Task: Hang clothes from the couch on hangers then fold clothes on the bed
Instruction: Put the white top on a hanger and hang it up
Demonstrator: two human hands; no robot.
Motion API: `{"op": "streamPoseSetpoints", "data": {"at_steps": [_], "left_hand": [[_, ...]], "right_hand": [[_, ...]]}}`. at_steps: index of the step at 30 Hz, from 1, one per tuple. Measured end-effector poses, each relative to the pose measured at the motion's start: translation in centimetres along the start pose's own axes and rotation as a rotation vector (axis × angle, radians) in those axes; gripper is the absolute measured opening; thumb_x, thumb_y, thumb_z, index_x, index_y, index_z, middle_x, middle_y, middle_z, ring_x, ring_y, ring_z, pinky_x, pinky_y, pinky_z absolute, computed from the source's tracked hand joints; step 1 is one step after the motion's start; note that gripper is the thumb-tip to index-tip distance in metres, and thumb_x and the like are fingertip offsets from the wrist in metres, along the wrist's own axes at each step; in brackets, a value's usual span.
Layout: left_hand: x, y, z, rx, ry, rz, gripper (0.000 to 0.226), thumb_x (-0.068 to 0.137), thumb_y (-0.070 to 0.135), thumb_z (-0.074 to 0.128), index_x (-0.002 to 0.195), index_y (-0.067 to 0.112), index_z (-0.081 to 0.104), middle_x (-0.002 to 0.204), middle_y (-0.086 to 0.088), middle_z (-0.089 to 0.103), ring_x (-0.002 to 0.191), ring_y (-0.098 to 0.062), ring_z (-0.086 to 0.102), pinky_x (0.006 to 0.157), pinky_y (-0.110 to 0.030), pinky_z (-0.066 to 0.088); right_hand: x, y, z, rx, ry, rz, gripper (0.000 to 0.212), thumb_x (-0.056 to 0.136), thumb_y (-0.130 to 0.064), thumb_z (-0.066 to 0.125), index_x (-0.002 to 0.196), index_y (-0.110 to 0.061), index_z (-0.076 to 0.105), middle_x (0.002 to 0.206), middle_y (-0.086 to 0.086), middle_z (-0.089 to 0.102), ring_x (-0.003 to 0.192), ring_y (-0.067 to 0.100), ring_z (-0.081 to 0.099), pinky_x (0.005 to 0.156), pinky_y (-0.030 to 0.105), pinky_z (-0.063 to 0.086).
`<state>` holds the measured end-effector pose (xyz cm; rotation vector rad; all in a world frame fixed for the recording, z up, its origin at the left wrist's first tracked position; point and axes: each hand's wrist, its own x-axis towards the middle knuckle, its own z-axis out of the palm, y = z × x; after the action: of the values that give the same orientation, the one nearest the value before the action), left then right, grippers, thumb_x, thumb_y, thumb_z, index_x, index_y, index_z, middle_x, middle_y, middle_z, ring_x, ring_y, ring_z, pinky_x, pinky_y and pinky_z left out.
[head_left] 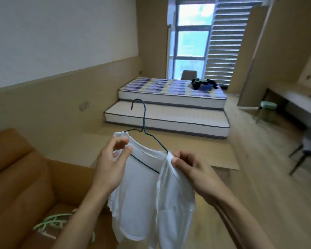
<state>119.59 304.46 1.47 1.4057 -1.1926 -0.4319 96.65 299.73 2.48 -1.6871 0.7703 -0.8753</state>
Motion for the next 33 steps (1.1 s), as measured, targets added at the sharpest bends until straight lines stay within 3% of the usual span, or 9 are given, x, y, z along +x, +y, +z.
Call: {"op": "streamPoseSetpoints", "data": {"at_steps": [5,8,11,15,18,20,24,30,33], "left_hand": [[-1.2,4.1,10.9,-0.127,-0.094,-0.006,0.028,0.083,0.038,0.060,0.107,0.025,0.068,0.111,0.005,0.070,0.107,-0.003,0.064,0.096,-0.024,0.048],[-1.0,5.6,16.3,-0.187,-0.113,-0.007,0.019,0.091,0.028,0.066,0.108,0.018,0.069,0.110,0.002,0.070,0.102,0.000,0.064,0.086,-0.011,0.048],[-0.1,6.7,22.3,-0.220,-0.175,-0.023,0.012,0.098,0.015,0.064,0.109,0.016,0.069,0.110,-0.001,0.070,0.104,-0.004,0.064,0.091,-0.020,0.051],[2.5,7.9,30.4,-0.285,-0.253,-0.028,0.011,0.098,0.016,0.063,0.108,0.016,0.069,0.109,0.000,0.071,0.107,-0.007,0.064,0.096,-0.026,0.050],[4.4,8.0,36.5,-0.321,-0.334,-0.042,0.012,0.097,0.022,0.065,0.107,0.017,0.069,0.109,0.001,0.071,0.107,-0.009,0.065,0.096,-0.029,0.050],[6.6,8.0,41.2,-0.353,-0.373,-0.065,0.011,0.098,0.020,0.063,0.107,0.018,0.069,0.110,0.002,0.071,0.108,-0.009,0.064,0.095,-0.027,0.049],[12.2,8.4,50.8,-0.430,-0.416,-0.095,0.012,0.099,0.018,0.060,0.105,0.021,0.070,0.109,0.005,0.072,0.106,-0.003,0.064,0.092,-0.024,0.048],[20.7,9.9,63.1,-0.471,-0.485,-0.109,0.010,0.099,0.027,0.062,0.104,0.026,0.070,0.109,0.008,0.073,0.109,-0.007,0.065,0.094,-0.031,0.048],[23.7,10.7,68.8,-0.449,-0.523,-0.114,0.014,0.101,0.022,0.057,0.103,0.025,0.071,0.102,0.011,0.073,0.103,-0.004,0.066,0.087,-0.026,0.048]], "right_hand": [[-1.1,0.3,-7.7,-0.032,0.149,0.019,0.026,0.093,-0.028,0.058,0.067,-0.024,0.056,0.064,-0.008,0.050,0.061,0.008,0.044,0.059,0.028,0.033],[-0.9,0.8,-12.4,-0.040,0.224,0.014,0.028,0.096,-0.023,0.058,0.067,-0.024,0.058,0.062,-0.010,0.051,0.057,0.007,0.044,0.056,0.026,0.035],[-0.7,1.7,-17.6,-0.014,0.344,0.005,0.022,0.093,-0.022,0.058,0.072,-0.015,0.059,0.065,-0.004,0.052,0.060,0.010,0.045,0.058,0.027,0.035],[-0.2,3.4,-24.8,0.002,0.491,0.024,0.029,0.088,-0.030,0.057,0.075,-0.004,0.053,0.069,0.003,0.050,0.066,0.017,0.043,0.063,0.032,0.034],[0.6,5.1,-30.3,-0.004,0.583,0.059,0.025,0.085,-0.031,0.058,0.071,-0.012,0.053,0.069,0.004,0.049,0.066,0.018,0.042,0.062,0.032,0.034],[1.9,6.1,-34.4,-0.007,0.620,0.074,0.021,0.085,-0.030,0.057,0.069,-0.017,0.054,0.068,0.003,0.049,0.066,0.017,0.042,0.059,0.031,0.033],[5.6,8.6,-43.3,-0.056,0.660,0.088,0.030,0.089,-0.026,0.056,0.076,0.001,0.051,0.071,0.007,0.048,0.067,0.018,0.041,0.059,0.031,0.032],[11.0,11.5,-56.0,-0.076,0.712,0.104,0.035,0.096,-0.022,0.056,0.081,0.008,0.046,0.071,0.009,0.045,0.067,0.020,0.039,0.062,0.033,0.031],[13.2,12.7,-62.0,-0.074,0.756,0.096,0.035,0.095,-0.023,0.056,0.081,0.008,0.046,0.072,0.008,0.045,0.067,0.021,0.039,0.062,0.033,0.032]]}}
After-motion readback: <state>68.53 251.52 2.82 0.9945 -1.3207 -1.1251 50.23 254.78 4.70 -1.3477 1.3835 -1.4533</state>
